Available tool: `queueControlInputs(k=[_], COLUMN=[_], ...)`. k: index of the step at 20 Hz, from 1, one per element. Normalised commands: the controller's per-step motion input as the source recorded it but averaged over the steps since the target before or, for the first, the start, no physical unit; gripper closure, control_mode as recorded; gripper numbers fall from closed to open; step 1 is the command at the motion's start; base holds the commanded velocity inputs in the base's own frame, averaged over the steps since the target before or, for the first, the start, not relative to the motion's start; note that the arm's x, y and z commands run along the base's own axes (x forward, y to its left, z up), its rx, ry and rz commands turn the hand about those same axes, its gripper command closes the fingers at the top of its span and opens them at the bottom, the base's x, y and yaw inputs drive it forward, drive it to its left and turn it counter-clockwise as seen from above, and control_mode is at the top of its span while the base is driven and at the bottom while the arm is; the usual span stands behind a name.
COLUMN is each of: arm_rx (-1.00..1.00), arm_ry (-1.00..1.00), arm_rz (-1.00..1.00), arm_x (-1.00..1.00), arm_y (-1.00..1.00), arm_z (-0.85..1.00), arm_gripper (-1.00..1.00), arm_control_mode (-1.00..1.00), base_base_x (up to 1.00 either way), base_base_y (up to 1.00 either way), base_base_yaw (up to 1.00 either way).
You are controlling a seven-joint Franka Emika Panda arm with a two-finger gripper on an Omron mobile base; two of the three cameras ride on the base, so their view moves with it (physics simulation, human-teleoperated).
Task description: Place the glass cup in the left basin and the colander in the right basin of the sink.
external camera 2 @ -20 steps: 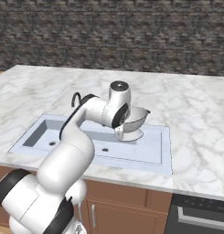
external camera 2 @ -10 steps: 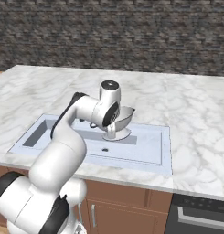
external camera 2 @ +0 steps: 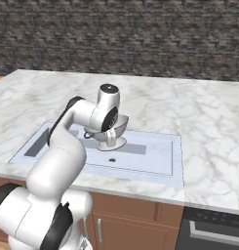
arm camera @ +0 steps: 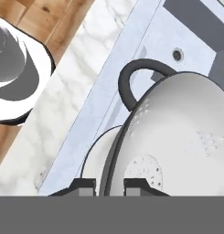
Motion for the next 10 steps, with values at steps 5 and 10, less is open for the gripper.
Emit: queueControlInputs(k=[5,10], arm_rx=[0.01,0.0], arm_ry=[0.05,0.03], arm_rz=[0.14,0.12], arm_x=[0.0,0.02], arm_y=[0.31,0.22], arm_z=[0.0,-0.13], arm_gripper=[1.0,1.0], arm_control_mode=[-1.0,-1.0], base_base_x=[0.0,0.0], base_base_y=[0.0,0.0], base_base_yaw=[0.0,0.0])
